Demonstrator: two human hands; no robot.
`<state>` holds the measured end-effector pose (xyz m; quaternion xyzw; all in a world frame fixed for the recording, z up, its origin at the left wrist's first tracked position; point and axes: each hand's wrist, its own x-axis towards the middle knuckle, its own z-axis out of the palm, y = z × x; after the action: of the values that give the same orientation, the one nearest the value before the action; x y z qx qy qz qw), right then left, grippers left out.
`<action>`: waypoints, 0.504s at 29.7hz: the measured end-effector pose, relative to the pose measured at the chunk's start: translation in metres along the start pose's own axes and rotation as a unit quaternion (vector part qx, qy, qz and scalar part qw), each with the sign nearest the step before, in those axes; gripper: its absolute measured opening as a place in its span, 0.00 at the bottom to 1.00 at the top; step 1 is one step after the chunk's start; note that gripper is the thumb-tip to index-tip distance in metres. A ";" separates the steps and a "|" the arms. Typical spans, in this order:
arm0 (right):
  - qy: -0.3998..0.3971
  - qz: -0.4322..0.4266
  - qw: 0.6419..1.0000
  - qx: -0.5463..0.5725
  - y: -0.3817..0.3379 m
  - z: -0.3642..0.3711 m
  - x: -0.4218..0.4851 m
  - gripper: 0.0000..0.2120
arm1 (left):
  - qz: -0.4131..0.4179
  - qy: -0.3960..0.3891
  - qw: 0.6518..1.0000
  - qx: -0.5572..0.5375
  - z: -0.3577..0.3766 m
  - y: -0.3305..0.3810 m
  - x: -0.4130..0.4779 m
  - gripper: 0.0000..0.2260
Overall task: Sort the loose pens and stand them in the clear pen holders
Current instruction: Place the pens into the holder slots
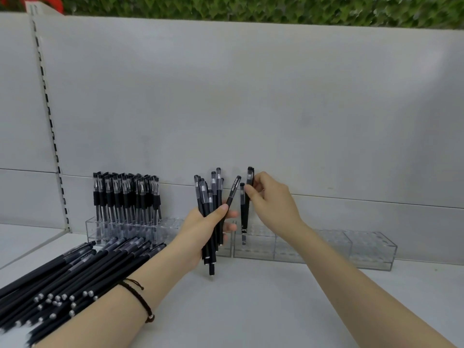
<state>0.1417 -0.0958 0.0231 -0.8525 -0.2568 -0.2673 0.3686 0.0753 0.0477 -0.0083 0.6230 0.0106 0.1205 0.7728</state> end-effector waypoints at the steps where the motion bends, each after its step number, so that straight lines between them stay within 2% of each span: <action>1: -0.025 0.006 0.999 -0.028 0.001 0.002 0.000 0.08 | 0.005 -0.006 1.000 -0.004 0.000 0.000 0.000 0.05; 5: -0.099 0.061 0.992 -0.058 0.007 0.002 0.001 0.11 | 0.008 -0.013 0.999 -0.041 0.001 0.002 -0.001 0.04; 7: -0.105 0.082 0.989 -0.059 0.007 -0.002 0.002 0.14 | 0.003 -0.015 0.997 -0.071 0.001 0.002 -0.001 0.05; 9: -0.078 0.089 0.990 -0.079 0.005 -0.007 0.003 0.19 | 0.001 -0.014 0.995 -0.095 0.001 0.002 -0.002 0.05; 10: -0.050 0.088 0.993 -0.066 0.003 -0.008 0.003 0.20 | -0.001 -0.012 0.994 -0.104 0.001 0.002 -0.002 0.04; 12: -0.010 0.076 0.996 0.034 -0.002 -0.010 0.004 0.20 | -0.002 -0.011 0.993 -0.118 0.001 0.003 -0.002 0.04; 15: -0.029 0.039 0.989 0.141 -0.012 -0.007 0.003 0.14 | -0.004 -0.030 0.993 -0.111 0.001 0.003 -0.003 0.06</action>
<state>0.1344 -0.0940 0.0348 -0.8087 -0.2692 -0.1893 0.4875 0.0722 0.0467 -0.0055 0.5367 -0.0237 0.0987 0.8377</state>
